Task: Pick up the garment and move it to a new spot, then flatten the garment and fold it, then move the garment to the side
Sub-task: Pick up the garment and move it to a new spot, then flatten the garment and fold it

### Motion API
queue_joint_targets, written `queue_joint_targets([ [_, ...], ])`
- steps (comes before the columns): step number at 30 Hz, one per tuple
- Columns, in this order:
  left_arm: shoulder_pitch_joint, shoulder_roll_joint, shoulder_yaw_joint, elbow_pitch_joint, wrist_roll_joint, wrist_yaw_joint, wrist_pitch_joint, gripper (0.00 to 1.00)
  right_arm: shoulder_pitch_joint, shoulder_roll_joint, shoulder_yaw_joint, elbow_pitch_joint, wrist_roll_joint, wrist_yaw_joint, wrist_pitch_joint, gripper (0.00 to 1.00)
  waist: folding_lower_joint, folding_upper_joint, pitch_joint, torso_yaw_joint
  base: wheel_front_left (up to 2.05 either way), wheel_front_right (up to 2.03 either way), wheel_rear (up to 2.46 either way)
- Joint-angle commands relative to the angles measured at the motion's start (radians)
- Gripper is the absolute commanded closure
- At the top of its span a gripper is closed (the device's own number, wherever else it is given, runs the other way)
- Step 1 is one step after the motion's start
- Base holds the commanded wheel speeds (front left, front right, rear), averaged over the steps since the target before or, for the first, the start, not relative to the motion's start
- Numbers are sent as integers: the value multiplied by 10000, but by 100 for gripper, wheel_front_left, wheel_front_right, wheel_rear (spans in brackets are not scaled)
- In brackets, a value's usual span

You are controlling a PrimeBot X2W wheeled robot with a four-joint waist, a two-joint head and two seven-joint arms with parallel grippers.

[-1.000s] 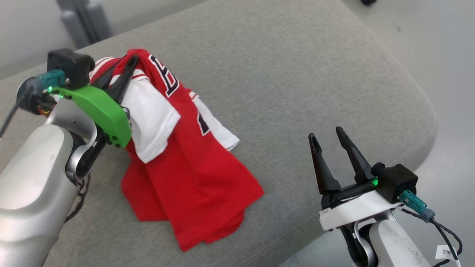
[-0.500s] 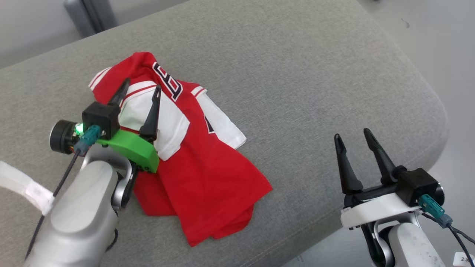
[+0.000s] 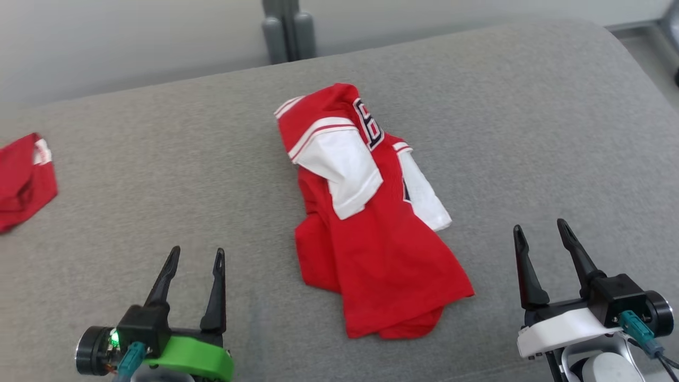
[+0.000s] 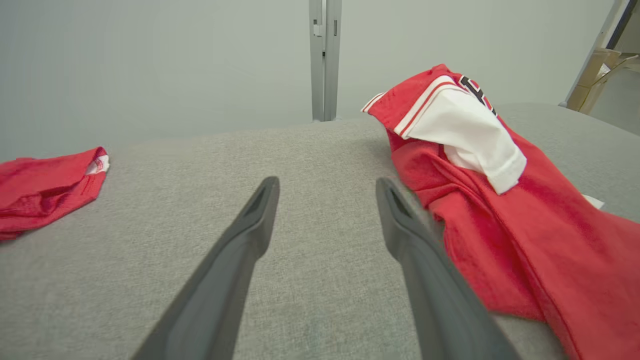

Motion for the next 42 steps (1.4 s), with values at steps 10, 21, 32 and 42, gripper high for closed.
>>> queue_joint_targets([
  [10,1906,-758,2529,-635,1435,-634,-20,0,611,-24,-81,410,131,-12,-31,0,0,0,-1587,2144,0,0,0],
  [21,2133,-1472,3605,-727,2093,-1719,-20,0,571,-23,-40,647,199,-10,-31,0,0,0,-1623,1996,0,0,0],
  [32,1994,-1706,3799,-678,2302,-2236,-20,0,514,-23,-75,692,296,-10,-31,0,0,0,-1639,1640,0,0,0],
  [42,1911,-1787,3855,-558,2407,-2374,-21,0,486,-23,-46,740,360,-12,-31,0,0,0,-1640,1386,0,0,0],
])
